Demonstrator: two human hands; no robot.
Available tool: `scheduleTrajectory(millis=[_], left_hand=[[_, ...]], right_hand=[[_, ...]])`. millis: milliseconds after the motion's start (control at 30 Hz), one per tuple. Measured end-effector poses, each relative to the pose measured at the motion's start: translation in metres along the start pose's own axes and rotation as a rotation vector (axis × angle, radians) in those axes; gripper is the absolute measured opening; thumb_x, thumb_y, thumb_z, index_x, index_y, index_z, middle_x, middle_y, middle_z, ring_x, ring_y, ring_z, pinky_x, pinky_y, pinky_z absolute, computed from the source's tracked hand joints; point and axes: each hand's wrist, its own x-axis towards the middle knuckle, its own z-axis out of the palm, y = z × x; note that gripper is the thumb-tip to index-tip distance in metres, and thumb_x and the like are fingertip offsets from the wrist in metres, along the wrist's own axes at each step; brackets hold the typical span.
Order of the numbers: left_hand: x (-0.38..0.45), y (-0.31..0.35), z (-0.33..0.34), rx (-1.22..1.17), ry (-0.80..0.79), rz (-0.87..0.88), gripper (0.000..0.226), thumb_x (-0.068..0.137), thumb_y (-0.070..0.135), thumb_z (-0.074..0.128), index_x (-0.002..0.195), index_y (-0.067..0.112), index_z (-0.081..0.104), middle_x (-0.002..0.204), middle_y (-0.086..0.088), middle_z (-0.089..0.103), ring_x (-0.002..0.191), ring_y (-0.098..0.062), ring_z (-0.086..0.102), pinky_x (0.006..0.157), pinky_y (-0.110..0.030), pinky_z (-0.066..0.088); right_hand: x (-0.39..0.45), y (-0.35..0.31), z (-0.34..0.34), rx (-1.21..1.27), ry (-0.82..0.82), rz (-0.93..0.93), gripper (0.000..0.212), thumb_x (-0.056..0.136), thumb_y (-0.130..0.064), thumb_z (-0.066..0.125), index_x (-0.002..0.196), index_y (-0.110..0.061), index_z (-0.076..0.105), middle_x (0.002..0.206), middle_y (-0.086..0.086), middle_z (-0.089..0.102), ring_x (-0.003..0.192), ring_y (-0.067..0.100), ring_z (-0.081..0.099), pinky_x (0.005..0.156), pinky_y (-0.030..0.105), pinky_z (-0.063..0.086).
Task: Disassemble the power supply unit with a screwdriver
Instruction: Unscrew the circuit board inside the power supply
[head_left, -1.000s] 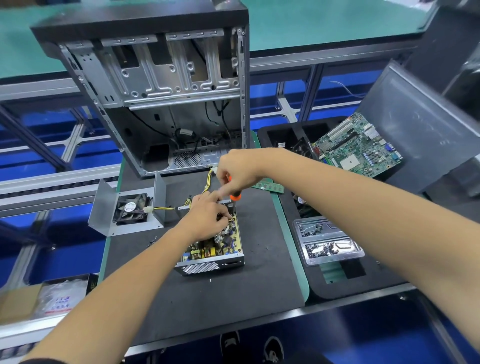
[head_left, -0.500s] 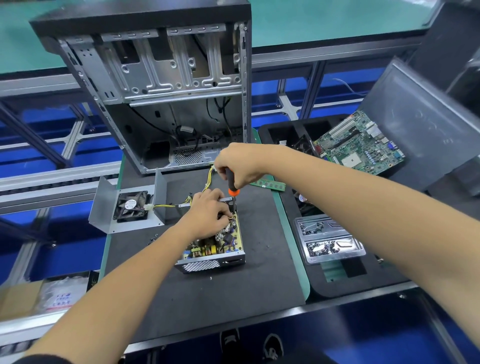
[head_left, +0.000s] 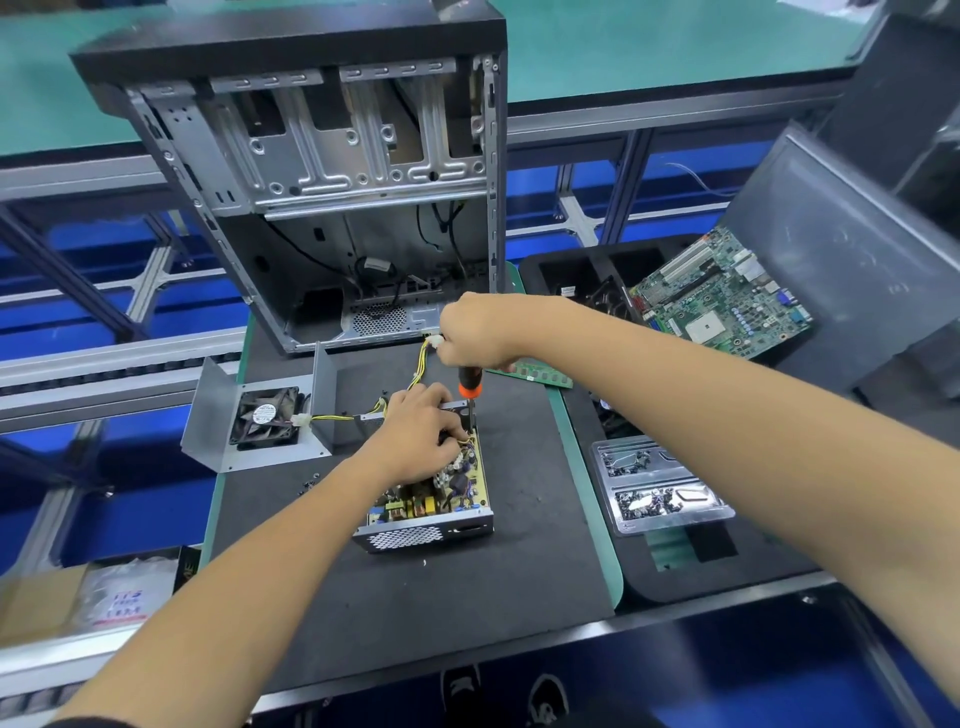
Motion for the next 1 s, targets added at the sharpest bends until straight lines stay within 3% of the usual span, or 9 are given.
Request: scheduleTrajectory(millis=[67, 233, 333, 433, 500, 633, 800, 900, 1000], left_hand=[[0.000, 0.000, 0.000, -0.003, -0.003, 0.002, 0.019, 0.084, 0.022, 0.058, 0.091, 0.028, 0.075, 0.107, 0.002, 0.048, 0.101, -0.020, 0.040, 0.090, -0.028, 0.016], [-0.001, 0.000, 0.001, 0.004, 0.013, 0.003, 0.019, 0.083, 0.022, 0.058, 0.091, 0.027, 0.075, 0.106, 0.001, 0.049, 0.100, -0.021, 0.041, 0.088, -0.029, 0.018], [0.000, 0.001, 0.001, 0.014, 0.004, 0.006, 0.019, 0.083, 0.023, 0.058, 0.091, 0.028, 0.075, 0.109, 0.001, 0.048, 0.101, -0.021, 0.040, 0.088, -0.029, 0.018], [0.000, 0.001, 0.000, 0.003, 0.002, 0.005, 0.020, 0.083, 0.023, 0.057, 0.090, 0.029, 0.074, 0.107, 0.003, 0.046, 0.102, -0.019, 0.039, 0.088, -0.029, 0.019], [0.000, 0.000, 0.000, 0.007, -0.005, 0.006, 0.020, 0.084, 0.024, 0.056, 0.092, 0.029, 0.074, 0.103, 0.004, 0.045, 0.100, -0.019, 0.039, 0.089, -0.028, 0.018], [0.000, 0.000, 0.000, 0.005, 0.002, 0.011, 0.020, 0.083, 0.023, 0.057, 0.092, 0.028, 0.074, 0.105, 0.002, 0.048, 0.100, -0.019, 0.040, 0.090, -0.029, 0.018], [-0.001, 0.000, 0.000, 0.006, 0.006, 0.013, 0.021, 0.082, 0.022, 0.057, 0.092, 0.027, 0.075, 0.107, 0.001, 0.048, 0.101, -0.020, 0.041, 0.093, -0.032, 0.019], [0.000, 0.001, 0.000, 0.017, -0.008, 0.007, 0.021, 0.082, 0.022, 0.057, 0.093, 0.028, 0.074, 0.108, 0.001, 0.048, 0.102, -0.021, 0.041, 0.094, -0.032, 0.020], [0.001, 0.000, 0.000, 0.020, -0.018, 0.002, 0.022, 0.082, 0.023, 0.057, 0.095, 0.028, 0.074, 0.105, 0.002, 0.045, 0.102, -0.020, 0.040, 0.094, -0.032, 0.020]], right_hand=[[0.000, 0.001, 0.000, 0.018, -0.020, -0.038, 0.017, 0.087, -0.021, 0.051, 0.081, -0.005, 0.053, 0.083, 0.018, 0.068, 0.066, 0.033, 0.059, 0.054, 0.031, 0.041], [-0.008, 0.005, -0.005, 0.060, 0.018, -0.165, 0.022, 0.072, -0.015, 0.072, 0.090, -0.013, 0.060, 0.076, -0.006, 0.055, 0.065, 0.010, 0.047, 0.048, 0.022, 0.033], [-0.004, 0.002, -0.001, 0.052, -0.003, -0.161, 0.018, 0.076, -0.018, 0.068, 0.089, -0.012, 0.057, 0.076, -0.003, 0.057, 0.067, 0.015, 0.052, 0.054, 0.027, 0.042], [0.000, -0.005, -0.001, -0.009, 0.007, -0.065, 0.040, 0.090, -0.046, 0.049, 0.077, -0.008, 0.052, 0.068, 0.009, 0.064, 0.061, 0.029, 0.067, 0.059, 0.033, 0.052], [0.002, -0.008, -0.001, -0.078, -0.007, -0.053, 0.042, 0.099, -0.037, 0.034, 0.069, -0.008, 0.044, 0.060, 0.012, 0.056, 0.060, 0.034, 0.067, 0.058, 0.036, 0.053], [0.001, -0.004, -0.001, -0.080, -0.023, -0.112, 0.022, 0.090, -0.019, 0.049, 0.081, -0.001, 0.057, 0.069, 0.017, 0.059, 0.067, 0.028, 0.062, 0.057, 0.032, 0.046], [-0.009, 0.003, -0.004, -0.003, -0.032, -0.194, 0.018, 0.076, -0.008, 0.065, 0.090, -0.016, 0.057, 0.080, -0.008, 0.052, 0.077, 0.016, 0.050, 0.056, 0.024, 0.037], [-0.010, 0.003, -0.001, -0.031, -0.027, -0.155, 0.016, 0.082, -0.025, 0.065, 0.091, -0.012, 0.060, 0.086, 0.000, 0.059, 0.082, 0.021, 0.054, 0.060, 0.028, 0.041], [-0.010, -0.001, 0.002, -0.218, 0.002, -0.030, 0.036, 0.099, -0.037, 0.042, 0.082, -0.007, 0.052, 0.075, 0.008, 0.052, 0.063, 0.019, 0.049, 0.049, 0.030, 0.031]])
